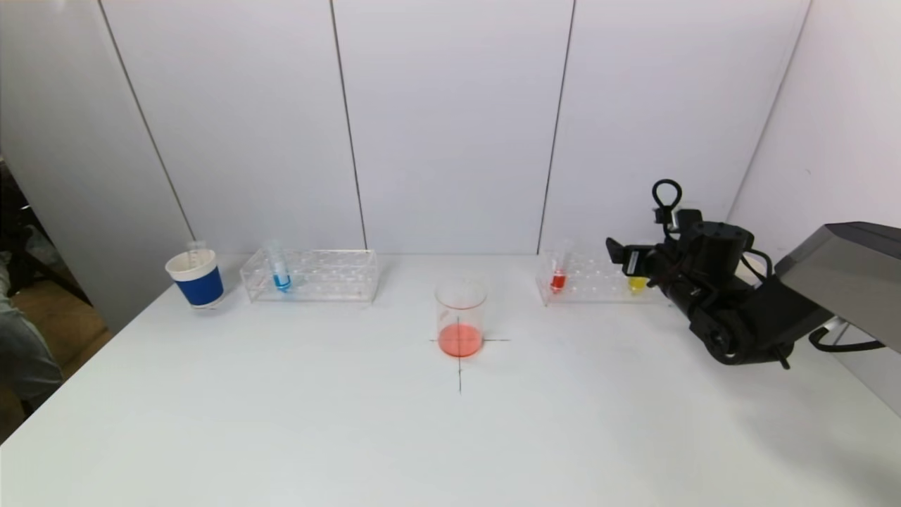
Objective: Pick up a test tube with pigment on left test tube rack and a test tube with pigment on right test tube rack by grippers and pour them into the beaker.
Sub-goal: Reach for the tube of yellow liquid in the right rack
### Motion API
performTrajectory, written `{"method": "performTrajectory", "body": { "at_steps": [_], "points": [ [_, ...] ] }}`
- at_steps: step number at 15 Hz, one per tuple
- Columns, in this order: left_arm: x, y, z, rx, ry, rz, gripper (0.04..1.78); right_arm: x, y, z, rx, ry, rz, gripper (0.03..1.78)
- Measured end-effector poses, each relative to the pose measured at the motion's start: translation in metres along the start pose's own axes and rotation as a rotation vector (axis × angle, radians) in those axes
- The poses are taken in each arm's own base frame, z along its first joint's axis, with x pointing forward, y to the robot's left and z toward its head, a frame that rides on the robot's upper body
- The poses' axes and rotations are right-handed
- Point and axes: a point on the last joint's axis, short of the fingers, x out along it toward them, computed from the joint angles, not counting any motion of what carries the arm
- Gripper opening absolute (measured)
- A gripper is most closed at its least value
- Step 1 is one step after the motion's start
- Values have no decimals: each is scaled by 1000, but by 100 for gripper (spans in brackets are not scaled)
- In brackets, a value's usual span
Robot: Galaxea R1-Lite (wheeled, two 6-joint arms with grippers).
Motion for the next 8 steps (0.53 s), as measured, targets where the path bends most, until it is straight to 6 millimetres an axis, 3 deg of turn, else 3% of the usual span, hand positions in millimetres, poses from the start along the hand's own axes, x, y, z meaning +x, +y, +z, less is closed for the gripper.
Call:
{"method": "performTrajectory", "body": {
  "at_steps": [8],
  "points": [
    [0,0,0,0,0,-1,176,13,-8,-8,2,12,-21,177]
  ]
}}
